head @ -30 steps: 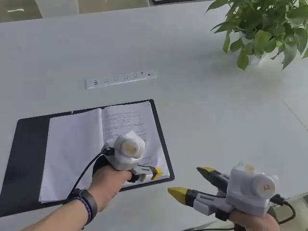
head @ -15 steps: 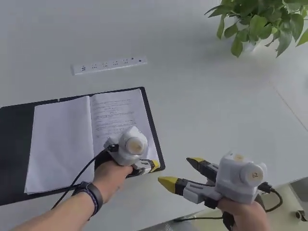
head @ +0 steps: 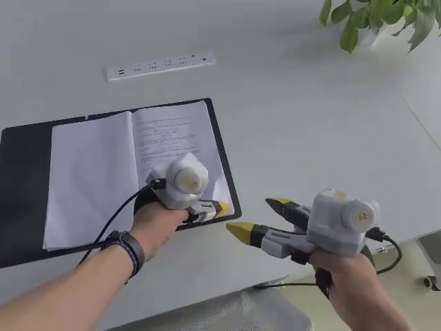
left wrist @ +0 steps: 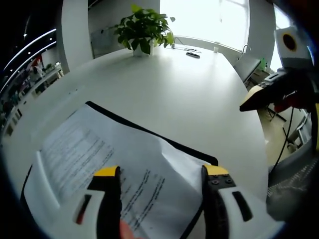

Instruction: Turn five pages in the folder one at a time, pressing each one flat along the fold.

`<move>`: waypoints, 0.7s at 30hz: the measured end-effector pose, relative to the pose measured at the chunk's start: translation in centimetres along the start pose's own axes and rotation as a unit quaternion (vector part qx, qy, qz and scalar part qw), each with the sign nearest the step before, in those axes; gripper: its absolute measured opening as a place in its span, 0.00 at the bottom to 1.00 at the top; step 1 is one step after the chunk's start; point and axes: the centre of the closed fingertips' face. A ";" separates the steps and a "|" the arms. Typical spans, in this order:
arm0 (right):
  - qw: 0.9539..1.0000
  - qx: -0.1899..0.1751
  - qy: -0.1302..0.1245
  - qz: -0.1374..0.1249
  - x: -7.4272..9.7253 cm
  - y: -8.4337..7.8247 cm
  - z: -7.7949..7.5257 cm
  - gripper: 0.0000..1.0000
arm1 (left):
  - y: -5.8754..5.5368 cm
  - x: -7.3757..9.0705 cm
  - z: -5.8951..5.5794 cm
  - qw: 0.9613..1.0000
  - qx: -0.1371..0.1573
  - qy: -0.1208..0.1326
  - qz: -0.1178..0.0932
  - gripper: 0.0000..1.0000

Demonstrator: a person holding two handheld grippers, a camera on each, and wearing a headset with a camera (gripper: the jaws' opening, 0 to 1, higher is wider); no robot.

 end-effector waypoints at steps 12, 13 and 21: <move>0.998 -0.056 0.010 -0.037 -2.4 1.3 -1.6 0.62 | 0.1 0.2 0.5 1.000 0.016 0.003 -0.013 0.58; 0.997 -0.061 0.012 -0.040 -2.7 1.4 -1.6 0.61 | 0.1 0.2 0.5 1.000 0.016 0.003 -0.014 0.58; 0.992 -0.108 0.023 -0.066 -5.7 2.7 -2.6 0.56 | 0.1 0.3 0.5 1.000 0.017 -0.001 -0.013 0.58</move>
Point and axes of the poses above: the centre of the closed fingertips' face, and the gripper's own axes: x roughly backward along the fingers, z roughly to its left, y roughly out of its top, and after that the axes turned 4 degrees about -z, right-handed
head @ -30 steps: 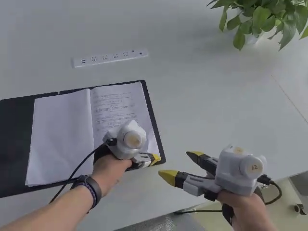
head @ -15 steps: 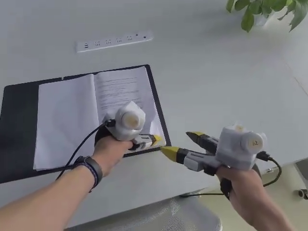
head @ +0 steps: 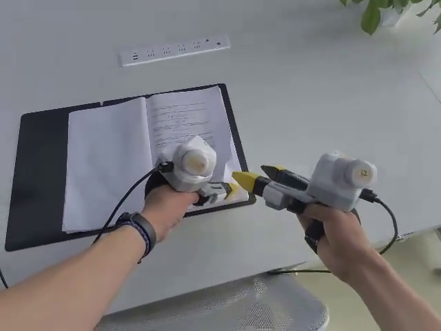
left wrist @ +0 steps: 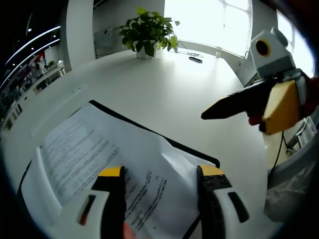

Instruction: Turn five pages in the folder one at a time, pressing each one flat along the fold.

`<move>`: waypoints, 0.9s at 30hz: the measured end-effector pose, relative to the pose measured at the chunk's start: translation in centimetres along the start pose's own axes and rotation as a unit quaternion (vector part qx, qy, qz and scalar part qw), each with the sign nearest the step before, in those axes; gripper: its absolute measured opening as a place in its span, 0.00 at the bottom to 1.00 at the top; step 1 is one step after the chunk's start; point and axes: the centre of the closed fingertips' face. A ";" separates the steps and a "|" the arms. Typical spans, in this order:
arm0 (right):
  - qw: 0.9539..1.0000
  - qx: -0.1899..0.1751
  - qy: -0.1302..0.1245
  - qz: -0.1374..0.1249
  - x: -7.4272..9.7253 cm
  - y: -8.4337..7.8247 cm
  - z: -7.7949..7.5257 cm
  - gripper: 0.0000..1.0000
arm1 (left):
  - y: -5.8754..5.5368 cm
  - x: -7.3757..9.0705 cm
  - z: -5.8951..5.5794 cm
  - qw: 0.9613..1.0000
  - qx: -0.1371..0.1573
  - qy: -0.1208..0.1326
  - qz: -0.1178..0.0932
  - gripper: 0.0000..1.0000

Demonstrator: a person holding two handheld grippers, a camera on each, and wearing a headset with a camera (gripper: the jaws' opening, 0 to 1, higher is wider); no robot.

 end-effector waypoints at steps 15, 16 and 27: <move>0.999 -0.038 0.019 0.023 -4.7 -0.4 -1.8 0.45 | 0.0 -0.1 -0.1 1.000 0.005 -0.002 0.001 0.59; 0.999 -0.039 0.019 0.023 -4.8 -0.4 -1.8 0.45 | 0.1 -0.1 -0.1 1.000 0.007 -0.002 0.001 0.59; 0.997 -0.067 0.018 0.026 -5.4 -1.2 -2.5 0.33 | 0.1 -0.1 0.0 1.000 0.010 0.004 0.001 0.58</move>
Point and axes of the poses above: the centre of the closed fingertips' face, and the gripper's own axes: x roughly backward along the fingers, z roughly to its left, y roughly out of its top, and after that the axes turned 4 degrees about -z, right-handed
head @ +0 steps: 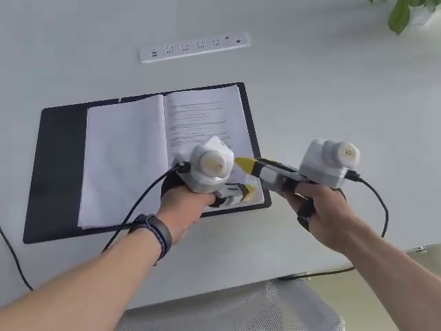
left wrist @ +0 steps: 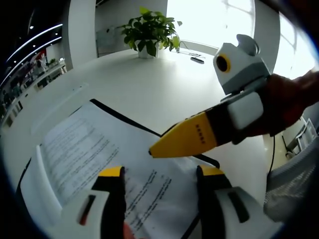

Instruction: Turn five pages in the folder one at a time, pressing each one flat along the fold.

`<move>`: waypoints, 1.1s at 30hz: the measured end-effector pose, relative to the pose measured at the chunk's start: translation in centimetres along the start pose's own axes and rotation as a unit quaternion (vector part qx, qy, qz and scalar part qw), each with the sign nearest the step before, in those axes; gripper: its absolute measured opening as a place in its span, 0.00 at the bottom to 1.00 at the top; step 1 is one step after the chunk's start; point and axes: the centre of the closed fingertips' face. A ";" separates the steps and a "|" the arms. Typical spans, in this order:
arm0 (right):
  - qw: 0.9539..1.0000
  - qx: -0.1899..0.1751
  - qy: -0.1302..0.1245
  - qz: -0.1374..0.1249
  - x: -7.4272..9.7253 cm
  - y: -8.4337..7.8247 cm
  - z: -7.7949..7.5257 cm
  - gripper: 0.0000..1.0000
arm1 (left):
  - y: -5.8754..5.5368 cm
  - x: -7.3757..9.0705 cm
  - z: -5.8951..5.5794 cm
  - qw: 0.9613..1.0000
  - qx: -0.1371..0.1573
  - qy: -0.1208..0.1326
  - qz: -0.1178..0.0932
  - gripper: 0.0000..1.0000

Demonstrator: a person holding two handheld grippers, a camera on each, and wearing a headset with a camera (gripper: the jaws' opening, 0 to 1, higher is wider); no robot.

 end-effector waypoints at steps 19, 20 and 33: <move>1.000 -0.017 0.005 0.016 0.3 -1.3 0.1 0.03 | -0.1 1.4 -0.9 1.000 0.026 -0.007 0.007 0.67; 1.000 -0.018 0.005 0.015 0.3 -1.3 0.2 0.02 | 0.0 1.7 -1.0 1.000 0.026 -0.006 0.005 0.67; 1.000 0.015 0.020 -0.002 0.1 -0.1 2.9 0.00 | 0.5 6.3 0.6 0.998 0.042 0.025 -0.031 0.70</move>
Point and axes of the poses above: the centre of the closed fingertips' face, and the gripper's own axes: x roughly backward along the fingers, z roughly to its left, y roughly out of its top, and after that the axes turned 4 degrees about -z, right-handed
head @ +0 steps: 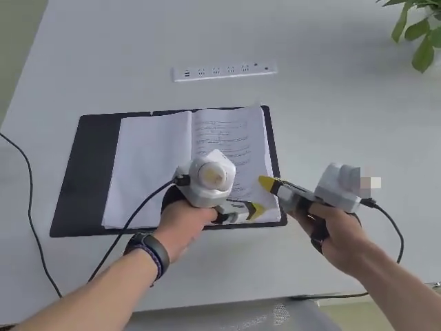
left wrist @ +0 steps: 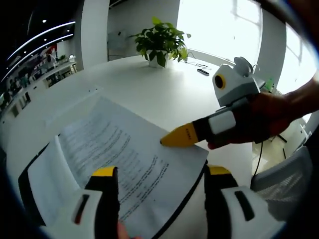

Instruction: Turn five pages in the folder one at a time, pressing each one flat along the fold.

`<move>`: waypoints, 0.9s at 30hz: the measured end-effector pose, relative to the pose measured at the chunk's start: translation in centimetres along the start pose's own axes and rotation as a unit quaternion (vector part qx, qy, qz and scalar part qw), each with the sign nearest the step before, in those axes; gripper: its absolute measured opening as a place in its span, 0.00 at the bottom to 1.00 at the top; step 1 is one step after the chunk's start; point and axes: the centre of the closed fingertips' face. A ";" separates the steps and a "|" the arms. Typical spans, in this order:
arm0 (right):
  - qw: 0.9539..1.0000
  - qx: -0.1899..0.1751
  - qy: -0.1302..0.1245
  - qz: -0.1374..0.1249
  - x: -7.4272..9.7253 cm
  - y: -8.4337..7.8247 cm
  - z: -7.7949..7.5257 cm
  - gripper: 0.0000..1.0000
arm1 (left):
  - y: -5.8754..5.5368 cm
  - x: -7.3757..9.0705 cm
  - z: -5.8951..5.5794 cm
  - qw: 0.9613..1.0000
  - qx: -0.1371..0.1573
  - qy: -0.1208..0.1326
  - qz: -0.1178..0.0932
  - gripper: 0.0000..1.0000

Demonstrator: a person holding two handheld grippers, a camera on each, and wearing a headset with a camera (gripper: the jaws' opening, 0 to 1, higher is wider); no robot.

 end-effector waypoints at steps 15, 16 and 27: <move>0.999 0.024 0.020 -0.012 -1.5 0.2 5.0 0.00 | -1.7 6.8 4.0 0.998 0.024 0.048 -0.029 0.70; 0.999 0.026 0.021 -0.011 -1.7 0.2 5.3 0.00 | -1.8 7.2 4.3 0.998 0.026 0.051 -0.030 0.70; 0.999 0.017 0.036 -0.026 -3.0 -0.1 8.5 0.00 | -3.5 11.5 6.6 0.995 0.045 0.080 -0.044 0.70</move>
Point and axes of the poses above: the centre of the closed fingertips' face, and the gripper's own axes: x roughly backward along the fingers, z roughly to its left, y roughly out of its top, and after that the axes turned 4 degrees about -z, right-handed
